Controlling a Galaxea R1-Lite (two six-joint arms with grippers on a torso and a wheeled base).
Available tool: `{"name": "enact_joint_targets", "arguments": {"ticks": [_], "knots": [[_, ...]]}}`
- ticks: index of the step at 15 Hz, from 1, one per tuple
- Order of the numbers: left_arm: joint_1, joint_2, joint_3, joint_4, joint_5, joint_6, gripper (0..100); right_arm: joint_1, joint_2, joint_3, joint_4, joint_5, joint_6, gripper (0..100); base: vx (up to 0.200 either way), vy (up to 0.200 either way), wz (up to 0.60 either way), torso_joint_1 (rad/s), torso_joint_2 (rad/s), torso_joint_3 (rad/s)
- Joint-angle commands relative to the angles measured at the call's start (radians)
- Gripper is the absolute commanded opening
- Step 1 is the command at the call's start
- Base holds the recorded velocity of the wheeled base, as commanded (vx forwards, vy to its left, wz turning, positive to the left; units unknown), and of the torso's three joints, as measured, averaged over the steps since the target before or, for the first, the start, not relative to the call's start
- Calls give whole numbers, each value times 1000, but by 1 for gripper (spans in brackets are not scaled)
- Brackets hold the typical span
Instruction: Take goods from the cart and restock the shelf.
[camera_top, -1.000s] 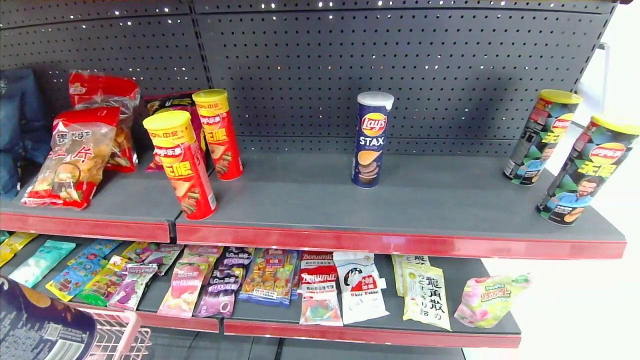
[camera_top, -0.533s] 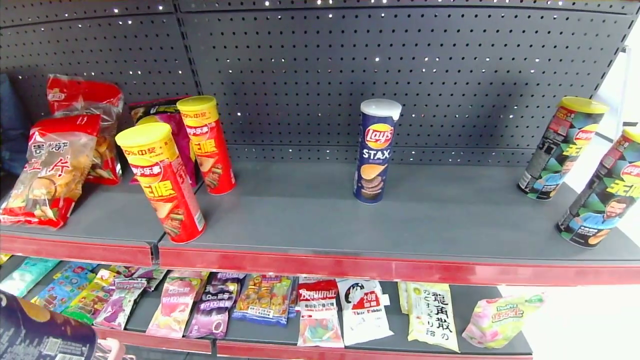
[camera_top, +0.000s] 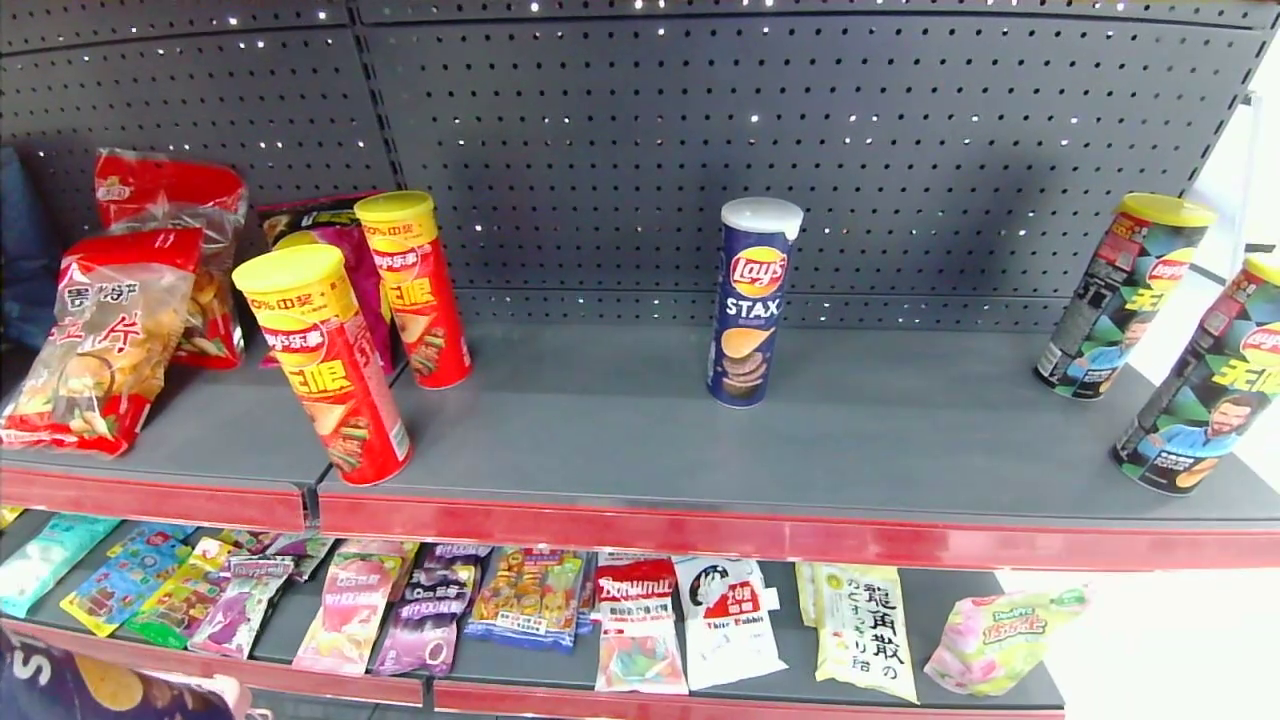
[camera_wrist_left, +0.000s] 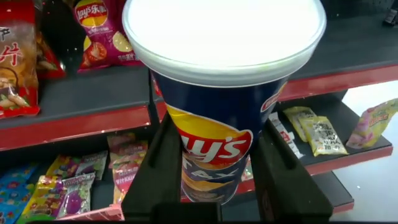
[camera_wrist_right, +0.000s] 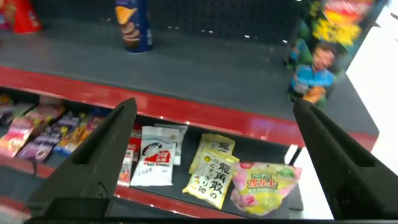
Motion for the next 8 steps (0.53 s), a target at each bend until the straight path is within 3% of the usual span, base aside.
{"name": "enact_joint_targets", "arguments": {"ticks": [1,3,8], "knots": [[1,72,-4,-4,2,0,0,63,485,-260,-28,63,-80,100,0,0,0,0,0,0],[4,87,-11,-1,44,1,0,183,661,-352,-38,57,-67,100,0,0,0,0,0,0],[3,179,-44,-30,53,7,0,283,1014,-587,-71,129,8,100,0,0,0,0,0,0]]}}
